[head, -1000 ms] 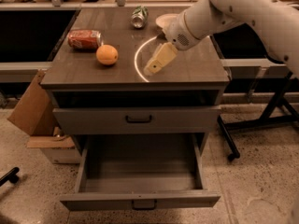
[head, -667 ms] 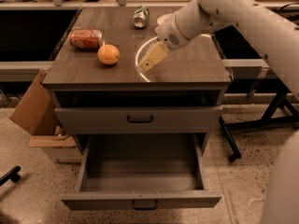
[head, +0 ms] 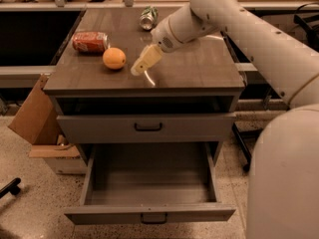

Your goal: Place orange into middle drawer

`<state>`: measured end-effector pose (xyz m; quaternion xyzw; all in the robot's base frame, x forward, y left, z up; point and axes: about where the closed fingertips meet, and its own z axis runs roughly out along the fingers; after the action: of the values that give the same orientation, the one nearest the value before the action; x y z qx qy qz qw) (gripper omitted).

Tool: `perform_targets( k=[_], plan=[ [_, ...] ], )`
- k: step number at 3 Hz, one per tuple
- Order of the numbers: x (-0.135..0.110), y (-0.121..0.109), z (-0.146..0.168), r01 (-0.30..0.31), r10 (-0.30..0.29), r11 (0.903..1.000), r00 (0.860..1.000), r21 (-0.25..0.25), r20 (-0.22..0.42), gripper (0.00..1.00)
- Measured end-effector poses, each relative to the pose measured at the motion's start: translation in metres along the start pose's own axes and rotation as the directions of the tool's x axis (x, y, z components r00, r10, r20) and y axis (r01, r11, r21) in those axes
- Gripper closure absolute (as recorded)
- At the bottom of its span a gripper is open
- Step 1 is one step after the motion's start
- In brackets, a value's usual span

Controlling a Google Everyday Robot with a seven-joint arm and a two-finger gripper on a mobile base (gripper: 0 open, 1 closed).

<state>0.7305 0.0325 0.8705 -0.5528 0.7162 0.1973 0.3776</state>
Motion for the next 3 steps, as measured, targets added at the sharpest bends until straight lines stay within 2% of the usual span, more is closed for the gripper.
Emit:
perform_targets(
  k=[1,3],
  plan=[
    [-0.009,0.0,0.02,0.014,-0.014,0.9999,1.0,-0.009,-0.004,0.0],
    [-0.028,0.007,0.053,0.025,-0.024,0.9994,0.999,-0.025,0.038,0.0]
  ],
)
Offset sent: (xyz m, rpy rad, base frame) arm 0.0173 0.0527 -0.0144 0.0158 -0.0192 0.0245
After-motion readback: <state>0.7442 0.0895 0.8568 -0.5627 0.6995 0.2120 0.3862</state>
